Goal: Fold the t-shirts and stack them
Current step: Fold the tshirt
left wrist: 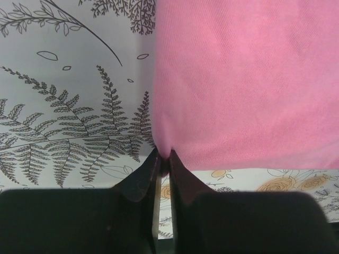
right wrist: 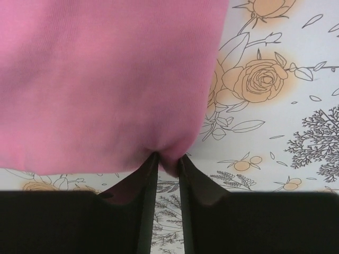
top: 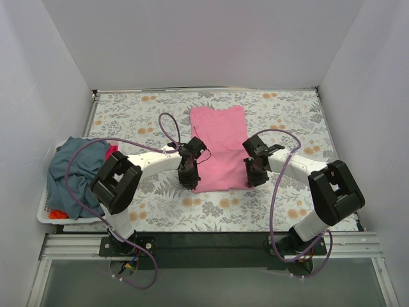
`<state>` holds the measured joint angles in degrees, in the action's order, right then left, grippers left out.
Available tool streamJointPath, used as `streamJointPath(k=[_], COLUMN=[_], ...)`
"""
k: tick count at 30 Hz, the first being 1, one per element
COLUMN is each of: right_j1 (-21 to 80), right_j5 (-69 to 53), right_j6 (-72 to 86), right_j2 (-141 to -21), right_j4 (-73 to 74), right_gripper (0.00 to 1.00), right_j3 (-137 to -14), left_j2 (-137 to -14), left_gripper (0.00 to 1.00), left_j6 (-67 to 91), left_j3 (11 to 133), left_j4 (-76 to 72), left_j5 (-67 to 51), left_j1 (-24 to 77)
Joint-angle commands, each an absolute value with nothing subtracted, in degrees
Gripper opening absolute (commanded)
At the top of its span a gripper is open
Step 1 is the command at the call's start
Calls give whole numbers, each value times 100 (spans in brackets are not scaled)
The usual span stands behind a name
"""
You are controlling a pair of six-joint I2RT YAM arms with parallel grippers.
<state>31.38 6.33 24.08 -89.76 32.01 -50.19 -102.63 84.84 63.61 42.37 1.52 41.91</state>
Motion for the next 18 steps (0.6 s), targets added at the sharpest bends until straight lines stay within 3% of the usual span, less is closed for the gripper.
streamJointPath(k=[1, 7, 11, 18], right_j1=[3191, 2962, 2804, 2935], right_j5=[616, 501, 633, -262], right_j6=[2426, 2303, 2005, 1802], right_j2=[-9404, -9290, -9132, -8431], right_j4=[3313, 3322, 3524, 4095], right_gripper=[24, 1, 1, 1], right_j3=[-4755, -4711, -4764, -4518], left_j2=[-10740, -10758, -10609, -9670], left_gripper=[6, 0, 0, 0], left_j6=[8367, 8236, 8121, 7954], left_j3=[5985, 5968, 5933, 5134], left_j4=[4518, 4482, 4544, 4869], left_j5=[439, 378, 413, -305], left_j1=[4289, 4280, 4245, 4350])
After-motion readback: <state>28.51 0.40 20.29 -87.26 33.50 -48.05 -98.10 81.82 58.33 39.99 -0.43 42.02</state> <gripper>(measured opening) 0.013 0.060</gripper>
